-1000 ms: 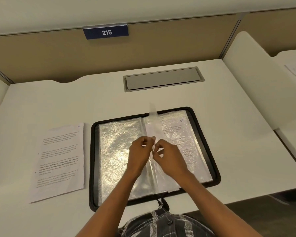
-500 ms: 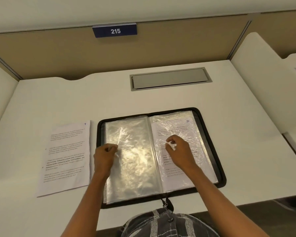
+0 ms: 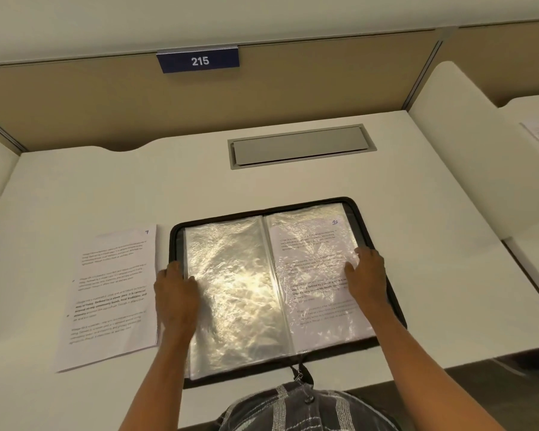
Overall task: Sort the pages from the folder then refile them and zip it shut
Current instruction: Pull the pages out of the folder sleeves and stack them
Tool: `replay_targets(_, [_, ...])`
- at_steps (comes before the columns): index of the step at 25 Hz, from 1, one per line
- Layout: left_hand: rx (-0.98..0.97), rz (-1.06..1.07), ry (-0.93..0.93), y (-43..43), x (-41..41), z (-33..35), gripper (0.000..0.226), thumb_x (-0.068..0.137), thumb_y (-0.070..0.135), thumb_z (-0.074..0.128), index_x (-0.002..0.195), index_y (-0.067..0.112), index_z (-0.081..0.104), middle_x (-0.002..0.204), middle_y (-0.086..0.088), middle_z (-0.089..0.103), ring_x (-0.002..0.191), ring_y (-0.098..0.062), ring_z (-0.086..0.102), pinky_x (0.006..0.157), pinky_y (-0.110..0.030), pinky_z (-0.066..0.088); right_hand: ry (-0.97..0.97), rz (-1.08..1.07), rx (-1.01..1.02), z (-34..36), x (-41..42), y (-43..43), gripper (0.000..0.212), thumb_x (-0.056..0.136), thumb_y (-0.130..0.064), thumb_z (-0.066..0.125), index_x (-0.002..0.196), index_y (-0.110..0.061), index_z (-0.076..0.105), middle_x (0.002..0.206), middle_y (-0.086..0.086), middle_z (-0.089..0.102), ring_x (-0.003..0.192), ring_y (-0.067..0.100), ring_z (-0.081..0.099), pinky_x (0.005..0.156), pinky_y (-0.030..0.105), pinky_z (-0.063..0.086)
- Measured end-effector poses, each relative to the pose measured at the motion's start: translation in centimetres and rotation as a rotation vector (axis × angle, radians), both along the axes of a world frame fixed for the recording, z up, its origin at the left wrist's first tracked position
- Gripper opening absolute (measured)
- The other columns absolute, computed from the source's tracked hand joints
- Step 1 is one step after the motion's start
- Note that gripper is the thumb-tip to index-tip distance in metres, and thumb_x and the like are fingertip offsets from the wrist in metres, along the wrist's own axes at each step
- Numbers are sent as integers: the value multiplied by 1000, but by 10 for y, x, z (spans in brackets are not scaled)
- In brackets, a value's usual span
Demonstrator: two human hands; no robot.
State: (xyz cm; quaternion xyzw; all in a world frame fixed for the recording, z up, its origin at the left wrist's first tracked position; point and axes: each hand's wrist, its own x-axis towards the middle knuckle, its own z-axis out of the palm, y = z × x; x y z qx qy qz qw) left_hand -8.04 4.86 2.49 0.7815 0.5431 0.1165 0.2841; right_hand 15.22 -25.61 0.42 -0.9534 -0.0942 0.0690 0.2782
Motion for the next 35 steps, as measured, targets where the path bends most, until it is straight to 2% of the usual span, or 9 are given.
replay_targets(4, [94,-391,-115,-73,34,11,46,102,22,61,147,24,53,158,-2,45,146,-25,39,121,-46,32,-2,-63,39,4,15,5,30,91,-10,72,119,-9,60,111,14,68,104,33,65,90,51,56])
replay_targets(9, [133,-985,-34,-146,65,-17,51,109,40,42,160,33,36,173,6,11,160,-14,7,130,-46,7,-24,-111,36,13,26,5,8,91,-9,71,96,-15,68,95,9,73,86,31,68,73,38,56])
replay_targets(15, [103,-937,43,-146,57,-41,58,110,53,30,165,36,20,174,8,-6,158,-8,-17,129,-49,-8,-13,-134,136,27,19,-2,13,88,-11,73,83,-19,65,85,2,71,78,25,67,65,29,48])
replay_targets(18, [87,-904,-15,-142,59,-40,56,110,52,31,163,35,26,174,10,1,158,-5,-12,129,-47,-8,144,-109,300,40,31,11,12,86,-12,75,92,-12,64,94,4,69,87,22,66,70,28,46])
replay_targets(24, [40,-716,-184,-99,101,-26,47,109,37,48,155,26,45,168,5,31,156,-14,23,128,-44,17,464,-116,463,51,87,57,59,84,-23,85,133,-9,54,124,2,54,110,19,56,86,31,46])
replay_targets(26, [34,-694,-215,-79,128,-14,48,109,33,51,155,21,47,164,0,39,152,-18,32,125,-40,22,429,-66,416,52,100,62,51,85,-14,83,129,0,62,114,8,60,103,20,57,86,35,48])
replay_targets(29, [-27,-714,-210,-50,172,0,51,108,31,53,157,16,43,162,-5,43,150,-22,35,124,-39,27,334,74,308,56,111,59,11,85,-10,81,87,-5,71,70,2,59,65,11,52,65,28,41])
replay_targets(33, [-119,-815,-224,-16,217,-4,41,102,25,66,142,15,61,141,-8,63,132,-24,55,115,-45,42,407,141,379,68,116,52,13,89,-7,78,82,-15,70,55,-22,57,48,-5,52,51,11,38])
replay_targets(35, [-243,-795,-279,-6,228,-4,21,95,22,75,116,18,76,116,-1,72,110,-17,67,102,-39,53,418,152,366,66,119,49,8,88,-9,80,90,-10,73,59,-20,63,52,-5,57,60,17,44])
